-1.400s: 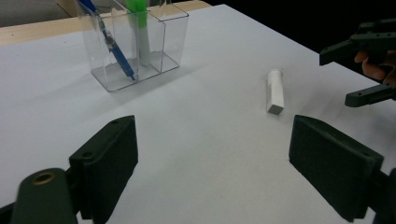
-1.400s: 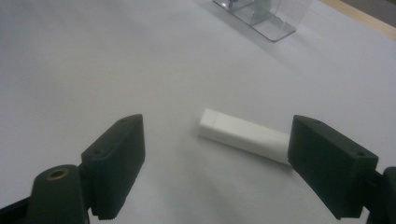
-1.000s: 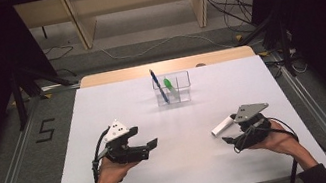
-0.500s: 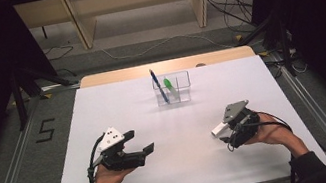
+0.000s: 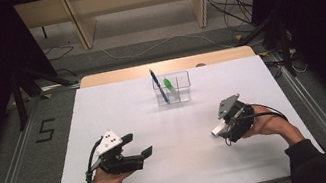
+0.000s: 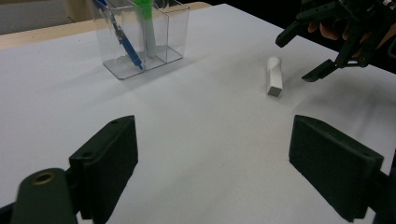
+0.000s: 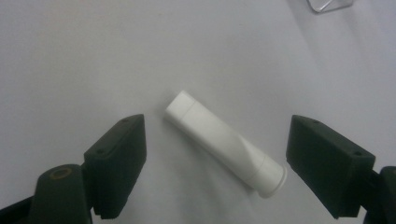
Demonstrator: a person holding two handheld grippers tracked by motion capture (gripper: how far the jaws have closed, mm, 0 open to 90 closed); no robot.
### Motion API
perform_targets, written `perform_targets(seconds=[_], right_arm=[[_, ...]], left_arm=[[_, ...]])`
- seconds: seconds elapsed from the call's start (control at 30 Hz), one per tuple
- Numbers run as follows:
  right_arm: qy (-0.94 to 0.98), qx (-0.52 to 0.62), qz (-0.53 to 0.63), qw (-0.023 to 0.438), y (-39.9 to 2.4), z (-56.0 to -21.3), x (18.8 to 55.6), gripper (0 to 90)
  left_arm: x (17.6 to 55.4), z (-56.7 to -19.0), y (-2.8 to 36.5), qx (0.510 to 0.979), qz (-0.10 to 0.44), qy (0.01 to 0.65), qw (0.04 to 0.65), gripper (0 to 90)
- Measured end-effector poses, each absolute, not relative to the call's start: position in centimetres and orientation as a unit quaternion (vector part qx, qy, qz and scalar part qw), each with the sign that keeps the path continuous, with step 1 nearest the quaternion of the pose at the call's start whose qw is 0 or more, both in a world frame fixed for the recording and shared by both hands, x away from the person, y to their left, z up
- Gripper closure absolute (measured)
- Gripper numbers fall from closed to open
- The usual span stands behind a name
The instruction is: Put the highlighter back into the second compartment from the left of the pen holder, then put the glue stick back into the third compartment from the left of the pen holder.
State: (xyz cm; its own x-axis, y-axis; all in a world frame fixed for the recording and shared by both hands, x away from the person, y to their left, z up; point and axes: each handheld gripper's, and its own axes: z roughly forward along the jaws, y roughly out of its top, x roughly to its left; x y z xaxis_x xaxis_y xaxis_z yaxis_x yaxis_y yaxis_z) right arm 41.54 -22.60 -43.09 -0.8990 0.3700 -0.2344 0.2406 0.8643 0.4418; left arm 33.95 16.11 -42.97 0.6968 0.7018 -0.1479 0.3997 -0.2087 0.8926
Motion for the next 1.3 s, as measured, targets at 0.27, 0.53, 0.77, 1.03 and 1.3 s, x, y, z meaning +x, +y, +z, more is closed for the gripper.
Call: perform_targets(seconds=[0.27,0.53,0.77,1.03,1.3], right_arm=[[0.960,0.146,0.188,0.150,-22.1,-43.1,42.2,21.4],[0.969,0.125,0.161,0.142,-21.8,-43.6,43.0,21.8],[0.974,0.118,0.143,0.130,-21.6,-43.8,43.8,22.6],[0.979,0.109,0.126,0.121,-21.5,-44.4,44.1,23.9],[0.983,0.087,0.113,0.115,-21.1,-44.2,44.4,25.5]], left_arm=[[33.6,-43.1,16.2,0.760,0.147,0.364,0.518,15.0],[33.6,-43.1,16.2,0.760,0.146,0.362,0.520,15.0],[33.6,-43.1,16.3,0.760,0.147,0.361,0.519,15.0],[33.5,-43.1,16.3,0.764,0.149,0.358,0.516,15.0],[33.3,-43.1,16.3,0.763,0.145,0.355,0.521,15.0]])
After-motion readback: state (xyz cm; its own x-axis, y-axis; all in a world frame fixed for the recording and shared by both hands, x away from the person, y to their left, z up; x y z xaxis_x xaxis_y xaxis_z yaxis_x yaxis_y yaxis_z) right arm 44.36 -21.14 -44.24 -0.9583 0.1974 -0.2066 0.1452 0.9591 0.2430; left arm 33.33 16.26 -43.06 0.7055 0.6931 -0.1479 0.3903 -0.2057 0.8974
